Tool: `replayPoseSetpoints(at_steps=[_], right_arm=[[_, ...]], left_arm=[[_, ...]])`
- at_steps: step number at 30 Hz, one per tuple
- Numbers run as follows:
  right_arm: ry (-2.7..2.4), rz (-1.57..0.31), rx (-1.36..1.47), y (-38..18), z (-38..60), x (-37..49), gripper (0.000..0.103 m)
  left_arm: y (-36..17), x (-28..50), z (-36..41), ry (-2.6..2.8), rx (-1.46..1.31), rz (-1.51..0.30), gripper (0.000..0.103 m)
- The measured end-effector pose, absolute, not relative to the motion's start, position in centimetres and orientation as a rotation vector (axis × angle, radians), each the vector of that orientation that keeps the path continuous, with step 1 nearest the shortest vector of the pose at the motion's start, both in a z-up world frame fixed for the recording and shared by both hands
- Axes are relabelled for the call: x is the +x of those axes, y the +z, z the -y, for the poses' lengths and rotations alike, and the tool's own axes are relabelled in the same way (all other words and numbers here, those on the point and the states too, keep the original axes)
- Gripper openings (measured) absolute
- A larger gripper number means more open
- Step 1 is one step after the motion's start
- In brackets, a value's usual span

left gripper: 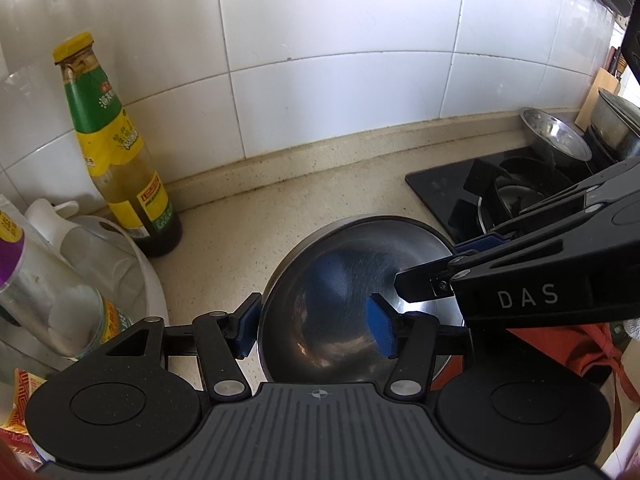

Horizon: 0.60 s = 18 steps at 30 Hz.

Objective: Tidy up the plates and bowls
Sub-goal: 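Carry the held bowl with both tools and lower it onto the bowl stack, then open both tools and release the steel bowl onto the stack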

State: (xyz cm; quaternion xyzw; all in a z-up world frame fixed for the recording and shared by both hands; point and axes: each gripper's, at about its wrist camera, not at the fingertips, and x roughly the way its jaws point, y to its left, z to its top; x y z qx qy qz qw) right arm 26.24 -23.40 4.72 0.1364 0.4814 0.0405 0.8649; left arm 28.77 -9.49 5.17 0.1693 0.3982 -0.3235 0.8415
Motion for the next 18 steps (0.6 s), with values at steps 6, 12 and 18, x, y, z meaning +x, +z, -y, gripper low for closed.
replayPoseSetpoints(at_steps=[6, 12, 18], right_arm=[[0.081, -1.036, 0.282, 4.0, 23.3, 26.2, 0.023], [0.069, -1.055, 0.293, 3.0, 24.0, 26.9, 0.023], [0.071, -1.105, 0.31, 1.6, 24.4, 27.6, 0.023]], left_arm=[[4.6, 28.8, 9.8, -0.694, 0.376, -0.859, 0.063], [3.6, 29.7, 10.7, -0.69, 0.381, -0.89, 0.063], [2.5, 30.2, 11.5, -0.696, 0.411, -0.924, 0.063]])
